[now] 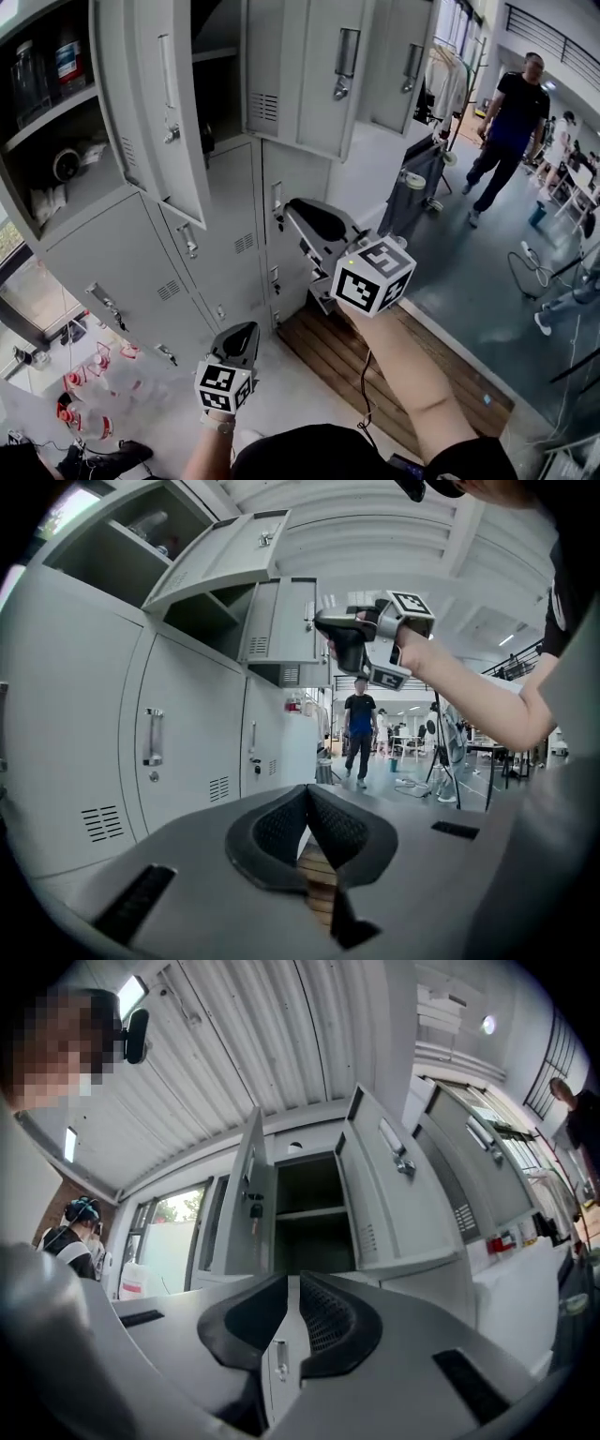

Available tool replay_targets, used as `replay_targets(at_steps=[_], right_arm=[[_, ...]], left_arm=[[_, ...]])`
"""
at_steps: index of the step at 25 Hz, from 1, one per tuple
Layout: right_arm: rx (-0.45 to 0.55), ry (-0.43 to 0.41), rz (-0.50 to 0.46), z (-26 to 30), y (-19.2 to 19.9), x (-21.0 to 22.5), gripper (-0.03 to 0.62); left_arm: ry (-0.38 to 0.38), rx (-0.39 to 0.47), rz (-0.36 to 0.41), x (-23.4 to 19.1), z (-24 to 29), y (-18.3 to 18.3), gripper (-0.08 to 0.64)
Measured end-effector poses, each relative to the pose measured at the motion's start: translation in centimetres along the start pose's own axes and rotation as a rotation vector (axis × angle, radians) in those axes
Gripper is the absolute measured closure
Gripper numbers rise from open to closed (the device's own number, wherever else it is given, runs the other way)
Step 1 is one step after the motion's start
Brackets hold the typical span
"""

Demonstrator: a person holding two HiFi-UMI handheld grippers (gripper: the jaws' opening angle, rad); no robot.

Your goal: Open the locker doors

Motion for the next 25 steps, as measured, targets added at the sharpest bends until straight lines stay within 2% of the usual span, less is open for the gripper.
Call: replay_targets(at_steps=[7,15,25], right_arm=[[-0.121,0.175,0.009,-7.7,8.6,0.9,0.529],[-0.228,0.345,-0.015,-14.9,14.7,0.1,0.529],[-0.305,0.432,0.012,-19.6,20.1,-1.4,0.529]], left_arm=[[0.110,-0.013,0.001,2.0,2.4,0.6,0.541],[0.221,-0.035,0.026,4.1,3.4,1.4,0.541],[0.255,-0.060,0.008,4.5,2.9,2.9,0.541]])
Point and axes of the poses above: the fingertips, and each gripper's own axes: z forward along the fingers, x to its right, y out of its underside, the point moved 3 cm from there along -z, backward along the fingers, and after that the axes turned 1 degree about -y, right-handed, at the moved point
